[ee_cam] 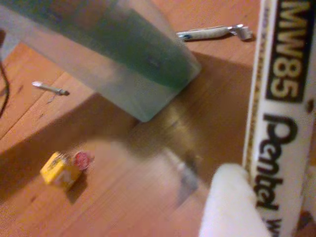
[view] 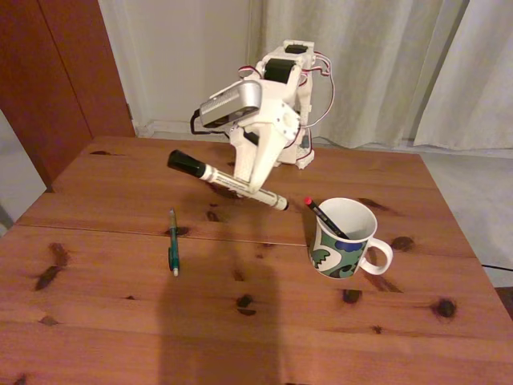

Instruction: Clean up the desk and place the pens and markers into the cup

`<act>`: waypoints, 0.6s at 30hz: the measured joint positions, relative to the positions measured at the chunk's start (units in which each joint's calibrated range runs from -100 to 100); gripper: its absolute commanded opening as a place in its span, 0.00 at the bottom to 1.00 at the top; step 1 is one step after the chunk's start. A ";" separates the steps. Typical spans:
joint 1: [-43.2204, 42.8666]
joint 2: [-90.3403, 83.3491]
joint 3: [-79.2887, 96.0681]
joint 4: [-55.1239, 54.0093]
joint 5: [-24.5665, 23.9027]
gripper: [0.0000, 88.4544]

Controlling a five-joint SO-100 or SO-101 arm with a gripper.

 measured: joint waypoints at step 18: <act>-8.21 -22.03 20.21 3.15 -2.05 0.01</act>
